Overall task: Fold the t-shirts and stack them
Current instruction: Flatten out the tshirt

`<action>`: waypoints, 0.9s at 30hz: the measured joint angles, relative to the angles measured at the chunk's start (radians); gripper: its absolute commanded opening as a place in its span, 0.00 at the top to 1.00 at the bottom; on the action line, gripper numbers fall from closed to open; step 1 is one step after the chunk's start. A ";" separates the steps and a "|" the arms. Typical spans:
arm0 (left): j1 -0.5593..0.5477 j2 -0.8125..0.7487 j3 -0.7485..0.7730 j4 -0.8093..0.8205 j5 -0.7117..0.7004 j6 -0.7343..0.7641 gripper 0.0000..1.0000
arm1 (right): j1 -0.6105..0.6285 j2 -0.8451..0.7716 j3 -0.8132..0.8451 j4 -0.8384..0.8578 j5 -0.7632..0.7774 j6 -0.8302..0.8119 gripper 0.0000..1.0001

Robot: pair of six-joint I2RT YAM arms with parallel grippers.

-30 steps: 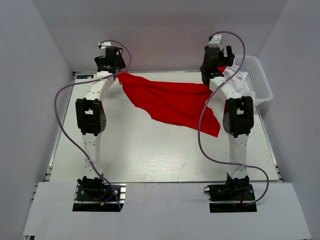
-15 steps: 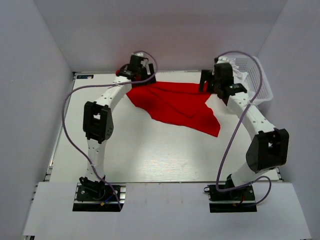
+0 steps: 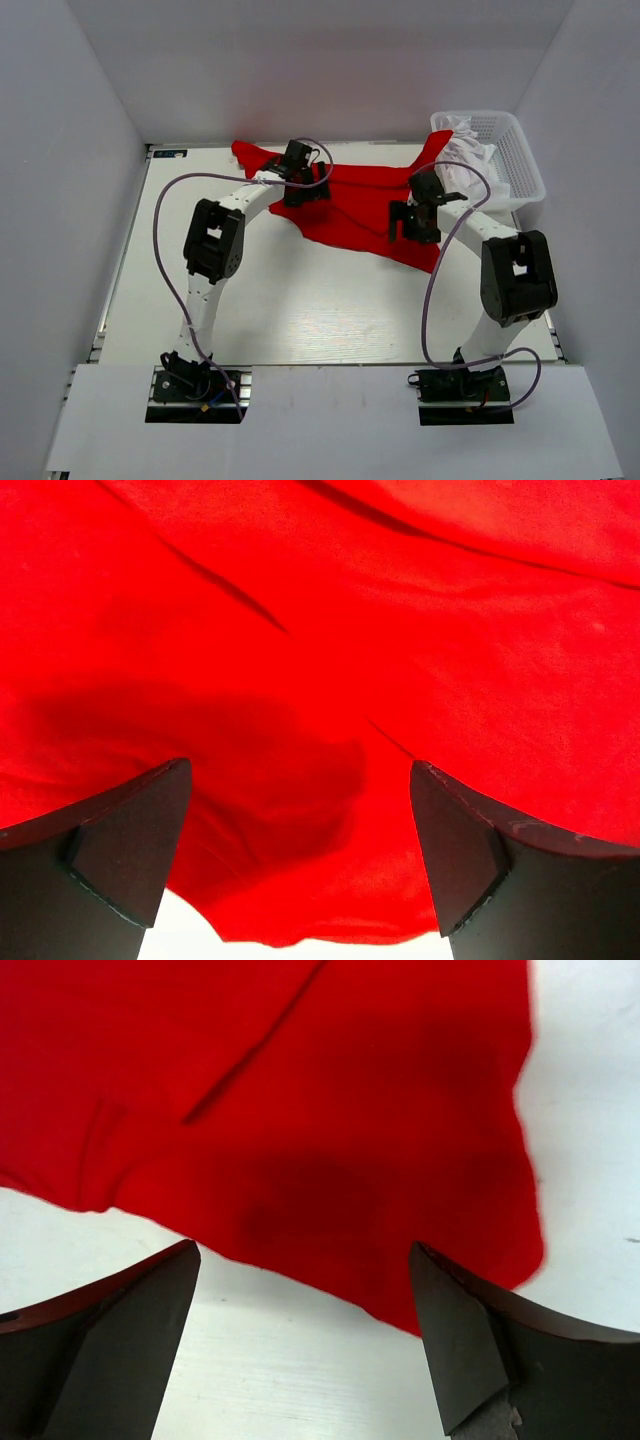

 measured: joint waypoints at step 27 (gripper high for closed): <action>0.179 -0.211 -0.373 -0.061 -0.314 0.004 0.00 | 0.699 -0.139 -0.238 -0.090 -0.414 0.009 0.10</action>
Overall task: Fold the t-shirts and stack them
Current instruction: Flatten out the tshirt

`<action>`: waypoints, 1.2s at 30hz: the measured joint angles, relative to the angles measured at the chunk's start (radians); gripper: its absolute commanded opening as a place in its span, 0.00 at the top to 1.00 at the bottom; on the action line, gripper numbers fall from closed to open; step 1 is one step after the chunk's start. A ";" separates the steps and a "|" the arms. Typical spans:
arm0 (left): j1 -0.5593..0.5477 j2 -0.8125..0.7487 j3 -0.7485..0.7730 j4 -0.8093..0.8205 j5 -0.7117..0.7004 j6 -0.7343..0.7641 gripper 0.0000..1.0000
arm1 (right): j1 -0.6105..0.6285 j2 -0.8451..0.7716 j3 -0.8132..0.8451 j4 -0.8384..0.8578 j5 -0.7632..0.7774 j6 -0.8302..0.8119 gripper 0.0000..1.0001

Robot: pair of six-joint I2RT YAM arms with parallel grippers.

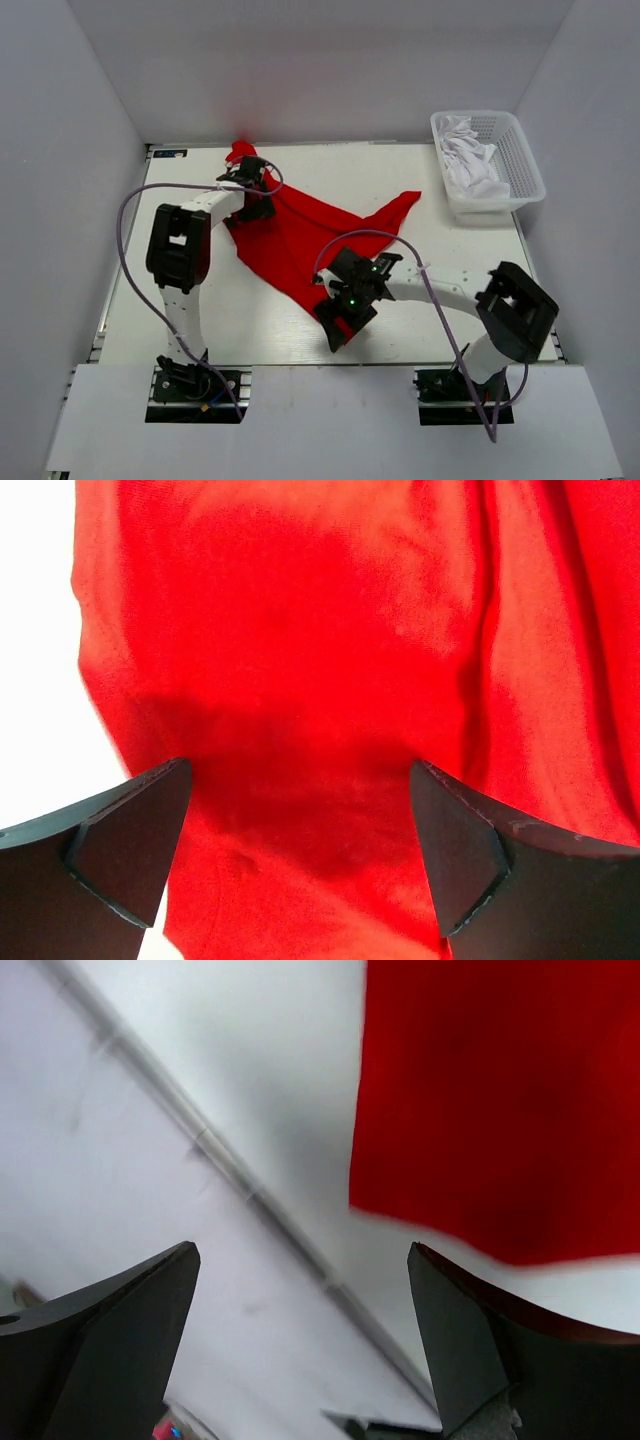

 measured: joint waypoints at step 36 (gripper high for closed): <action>0.010 -0.942 -0.519 -0.349 -0.053 -0.308 0.00 | 0.045 0.418 0.540 0.082 0.523 -0.030 0.38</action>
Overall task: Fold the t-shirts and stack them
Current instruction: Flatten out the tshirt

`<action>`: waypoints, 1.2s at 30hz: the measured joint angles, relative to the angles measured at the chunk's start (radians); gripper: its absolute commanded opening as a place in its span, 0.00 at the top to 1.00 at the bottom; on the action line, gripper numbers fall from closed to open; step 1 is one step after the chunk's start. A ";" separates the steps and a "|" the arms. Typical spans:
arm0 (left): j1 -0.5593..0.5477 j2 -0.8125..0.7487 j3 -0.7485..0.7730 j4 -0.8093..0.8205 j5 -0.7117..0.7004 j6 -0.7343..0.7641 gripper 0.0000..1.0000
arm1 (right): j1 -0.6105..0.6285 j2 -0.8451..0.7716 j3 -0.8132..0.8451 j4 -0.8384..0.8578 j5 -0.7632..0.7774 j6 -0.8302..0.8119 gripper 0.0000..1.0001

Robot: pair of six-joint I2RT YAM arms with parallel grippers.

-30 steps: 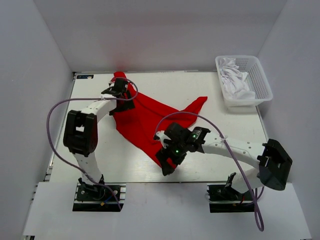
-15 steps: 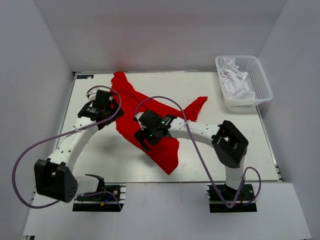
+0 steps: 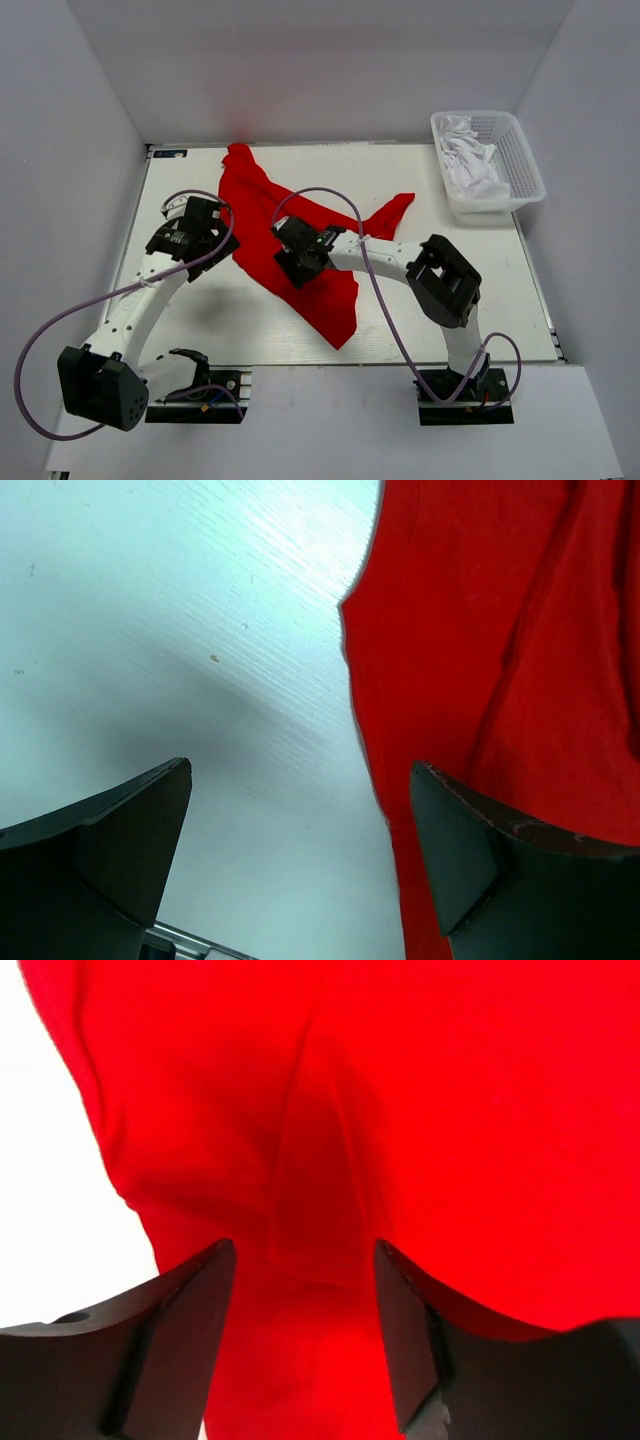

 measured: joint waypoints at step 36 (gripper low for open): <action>-0.019 0.340 0.040 0.314 0.209 0.062 0.00 | -0.196 -0.002 0.282 -0.049 0.008 -0.005 1.00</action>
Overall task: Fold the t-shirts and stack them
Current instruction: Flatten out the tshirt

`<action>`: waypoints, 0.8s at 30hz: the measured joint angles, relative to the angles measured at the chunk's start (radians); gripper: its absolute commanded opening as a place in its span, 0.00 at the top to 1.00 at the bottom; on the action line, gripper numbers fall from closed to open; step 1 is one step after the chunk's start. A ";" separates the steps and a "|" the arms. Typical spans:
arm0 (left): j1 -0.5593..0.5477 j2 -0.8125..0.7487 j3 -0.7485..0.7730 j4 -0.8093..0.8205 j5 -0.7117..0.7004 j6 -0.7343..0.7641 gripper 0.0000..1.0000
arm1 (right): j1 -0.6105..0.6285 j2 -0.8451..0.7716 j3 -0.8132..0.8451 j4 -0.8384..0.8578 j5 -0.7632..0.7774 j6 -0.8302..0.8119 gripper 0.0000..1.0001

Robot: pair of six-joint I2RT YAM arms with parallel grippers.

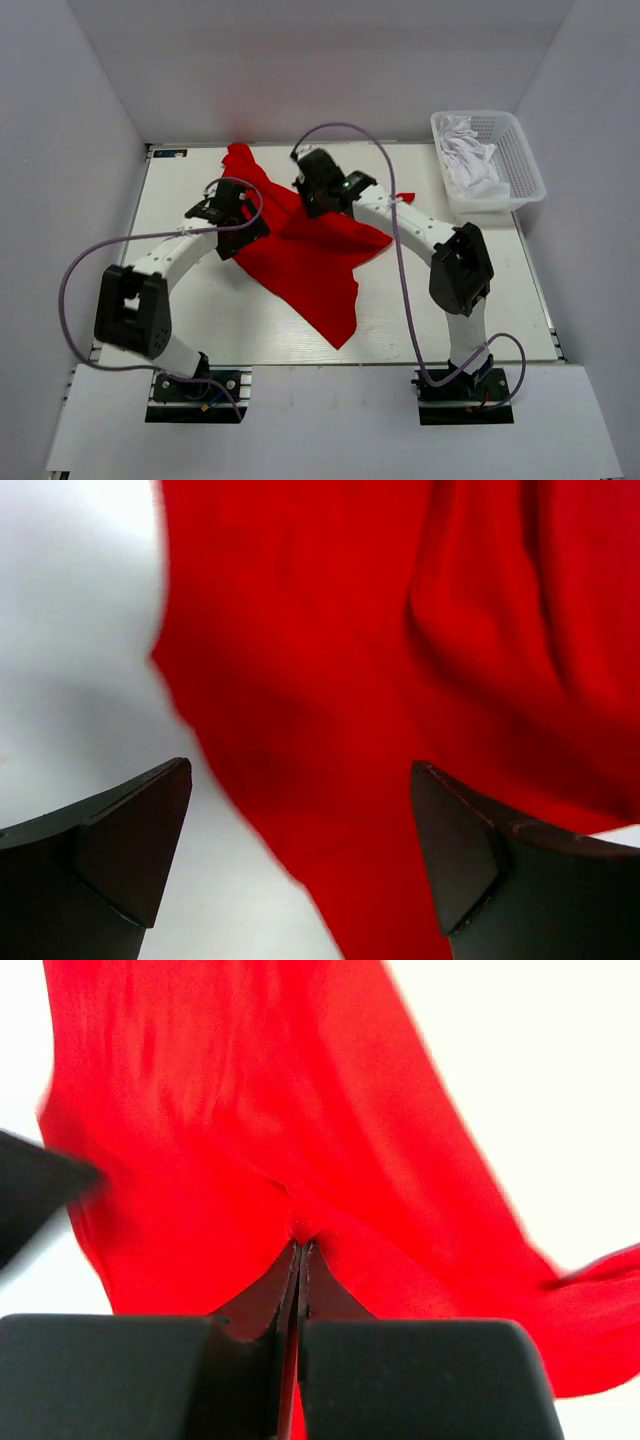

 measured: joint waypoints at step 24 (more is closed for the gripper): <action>-0.027 0.460 0.279 -0.032 -0.101 0.170 0.00 | -0.484 0.421 0.323 0.699 0.219 -0.238 1.00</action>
